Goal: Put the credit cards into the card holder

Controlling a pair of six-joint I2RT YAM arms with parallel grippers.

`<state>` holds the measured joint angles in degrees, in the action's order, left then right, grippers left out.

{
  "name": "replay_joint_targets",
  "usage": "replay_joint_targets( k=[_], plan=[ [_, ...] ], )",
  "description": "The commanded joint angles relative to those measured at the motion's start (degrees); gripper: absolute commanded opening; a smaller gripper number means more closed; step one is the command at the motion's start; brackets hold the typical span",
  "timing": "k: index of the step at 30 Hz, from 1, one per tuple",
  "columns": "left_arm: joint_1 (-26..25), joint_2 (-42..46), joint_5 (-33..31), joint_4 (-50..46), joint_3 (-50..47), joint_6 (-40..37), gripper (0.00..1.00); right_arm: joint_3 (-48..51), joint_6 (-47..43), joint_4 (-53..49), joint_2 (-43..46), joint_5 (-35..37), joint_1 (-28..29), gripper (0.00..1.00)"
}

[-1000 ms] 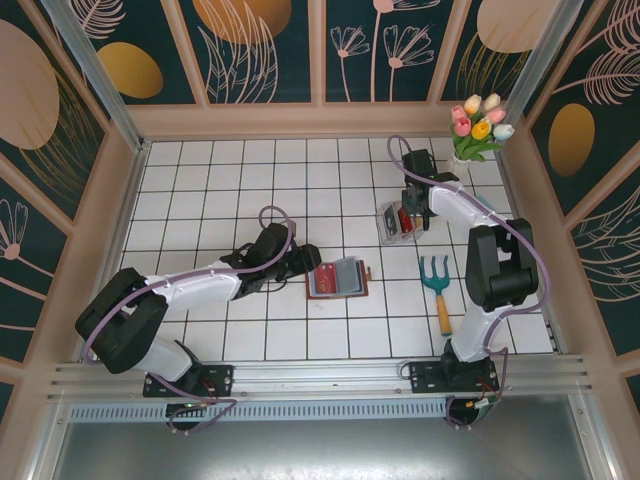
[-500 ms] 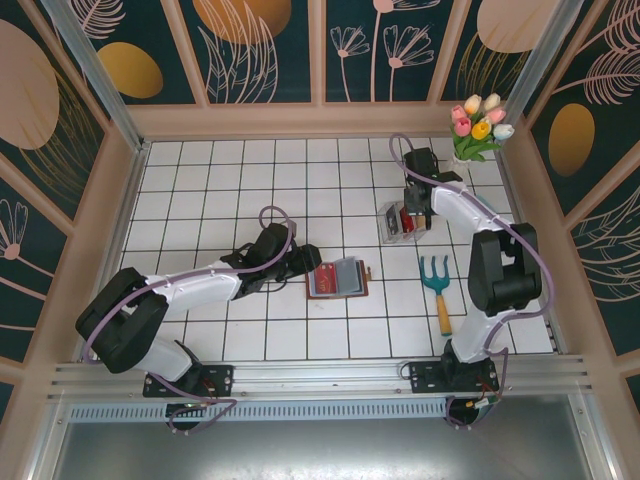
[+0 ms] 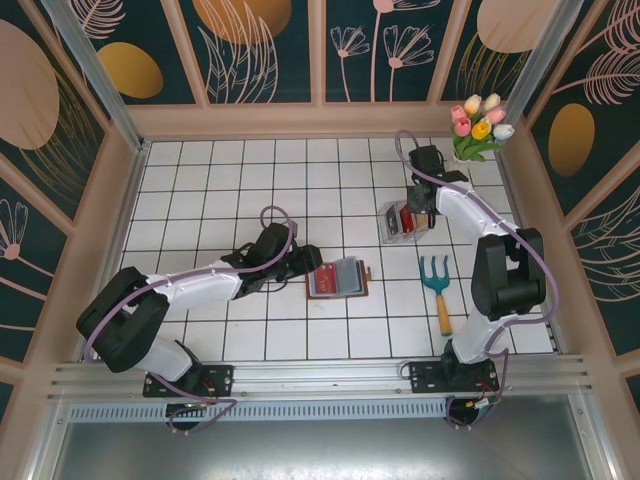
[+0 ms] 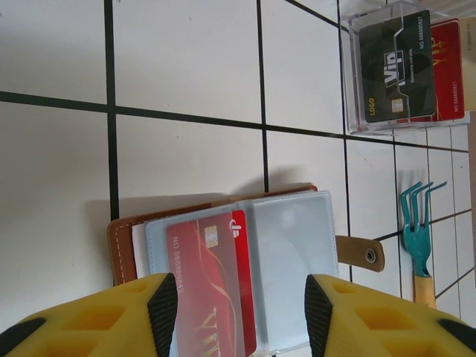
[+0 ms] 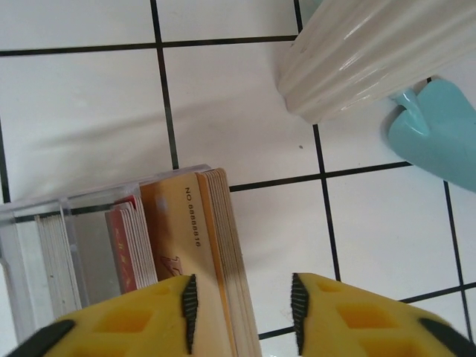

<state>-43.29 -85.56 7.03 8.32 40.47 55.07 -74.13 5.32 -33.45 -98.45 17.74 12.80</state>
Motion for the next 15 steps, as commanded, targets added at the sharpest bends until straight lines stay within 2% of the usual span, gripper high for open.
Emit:
replay_joint_targets(
  k=[1, 3, 9, 15],
  plan=[
    [-0.1, -0.7, 0.3, -0.1, 1.5, -0.6, 0.51, -1.3, 1.0, -1.0, -2.3, -0.9, -0.7, 0.45],
    [-0.1, -0.7, 0.3, -0.1, 1.5, -0.7, 0.51, -0.8, 1.5, -0.3, -3.0, -2.8, -1.6, 0.5],
    [-0.1, -0.8, 0.5, -0.1, 1.4, -0.8, 0.51, 1.0, 2.6, 2.2, -4.4, -8.5, -3.9, 0.5],
    [-0.1, -0.7, 0.3, -0.1, 1.1, -0.7, 0.51, 2.2, 3.4, 3.5, -5.4, -15.4, -4.2, 0.39]
  ],
)
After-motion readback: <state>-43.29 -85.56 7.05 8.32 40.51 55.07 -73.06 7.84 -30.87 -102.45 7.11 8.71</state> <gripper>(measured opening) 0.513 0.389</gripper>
